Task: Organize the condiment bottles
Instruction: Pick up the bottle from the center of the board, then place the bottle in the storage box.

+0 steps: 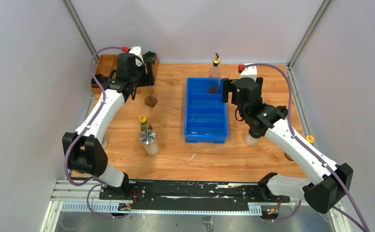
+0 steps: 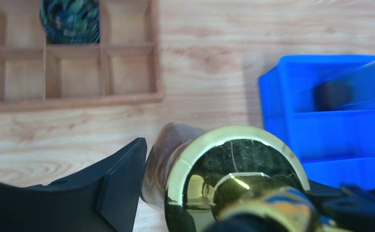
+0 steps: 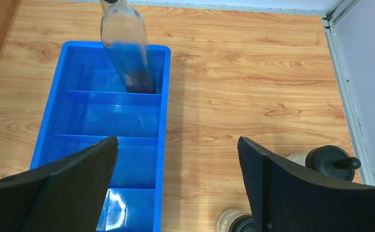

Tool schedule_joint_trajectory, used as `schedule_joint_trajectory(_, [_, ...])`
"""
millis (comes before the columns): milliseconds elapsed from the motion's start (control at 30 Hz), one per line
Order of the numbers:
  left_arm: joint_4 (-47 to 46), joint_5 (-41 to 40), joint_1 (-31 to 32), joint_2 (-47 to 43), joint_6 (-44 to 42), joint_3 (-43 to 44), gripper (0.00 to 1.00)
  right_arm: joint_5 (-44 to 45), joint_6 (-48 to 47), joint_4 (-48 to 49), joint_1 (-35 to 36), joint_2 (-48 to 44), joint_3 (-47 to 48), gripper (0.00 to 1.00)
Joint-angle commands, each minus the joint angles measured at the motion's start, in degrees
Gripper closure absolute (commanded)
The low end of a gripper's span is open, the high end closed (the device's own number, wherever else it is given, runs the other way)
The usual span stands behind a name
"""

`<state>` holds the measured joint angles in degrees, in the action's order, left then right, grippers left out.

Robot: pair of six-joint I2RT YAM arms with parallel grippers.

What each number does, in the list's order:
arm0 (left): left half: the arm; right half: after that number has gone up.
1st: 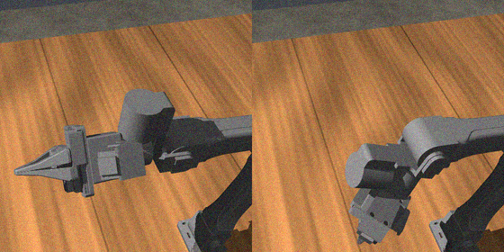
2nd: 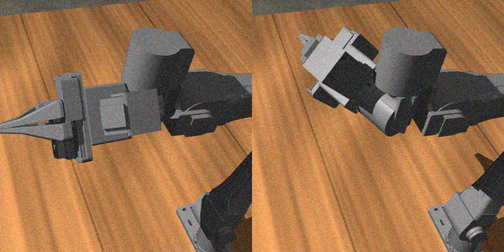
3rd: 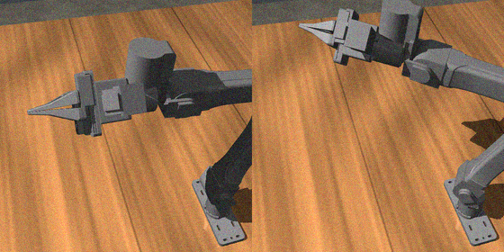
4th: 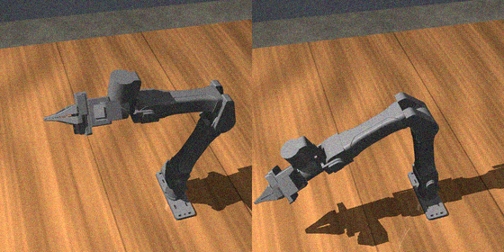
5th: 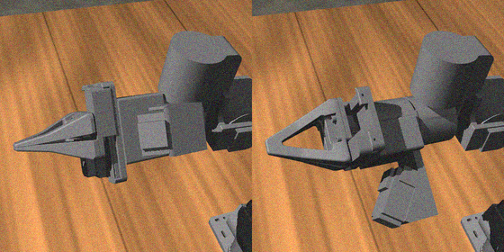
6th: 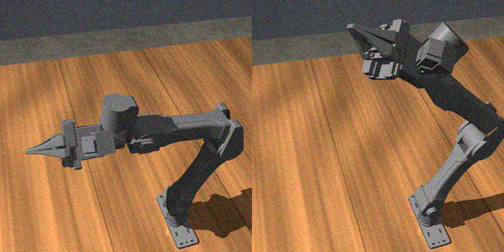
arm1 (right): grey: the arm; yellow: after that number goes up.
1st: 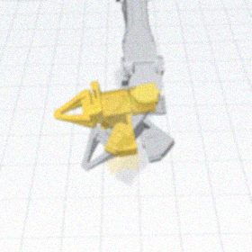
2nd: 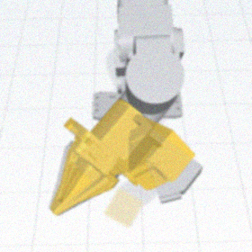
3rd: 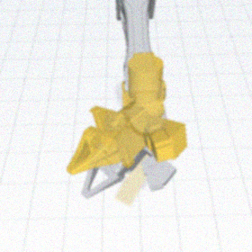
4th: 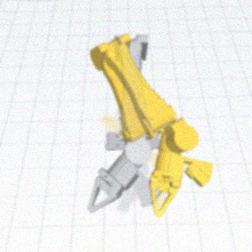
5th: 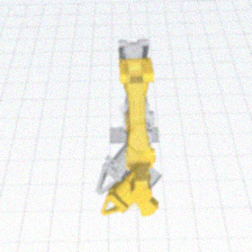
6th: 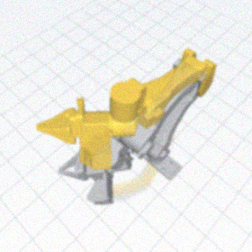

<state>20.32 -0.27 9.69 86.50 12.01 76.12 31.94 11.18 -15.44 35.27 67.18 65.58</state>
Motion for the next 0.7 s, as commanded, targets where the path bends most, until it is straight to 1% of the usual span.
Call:
schedule_joint_trajectory(0, [-1.32, -1.37, 4.51, -1.32, -0.19, 10.98, 0.44, 0.99, 0.02, -0.61, 0.93, -2.95, -0.38, 0.00])
schedule_joint_trajectory(133, [1.29, -4.10, 8.52, 3.76, -0.38, 21.10, 0.44, 2.18, -1.32, -1.52, 0.80, -4.95, -0.01, 0.00])
schedule_joint_trajectory(333, [4.36, -8.97, 14.95, 12.84, 1.93, 34.04, 0.43, 2.27, -2.22, -4.11, 0.73, -9.02, 0.56, 0.00])
schedule_joint_trajectory(467, [7.35, -14.03, 19.86, 20.17, 4.16, 43.43, 0.43, 2.03, -1.92, -6.40, 0.70, -11.95, 0.34, 0.00])
schedule_joint_trajectory(567, [8.73, -17.72, 22.31, 24.43, 7.75, 48.21, 0.42, 2.15, -1.95, -7.98, 0.71, -13.51, 0.17, 0.00])
schedule_joint_trajectory(667, [9.54, -21.94, 24.33, 27.44, 10.99, 51.10, 0.41, 2.12, -1.69, -9.57, 0.69, -14.89, -0.29, 0.00])
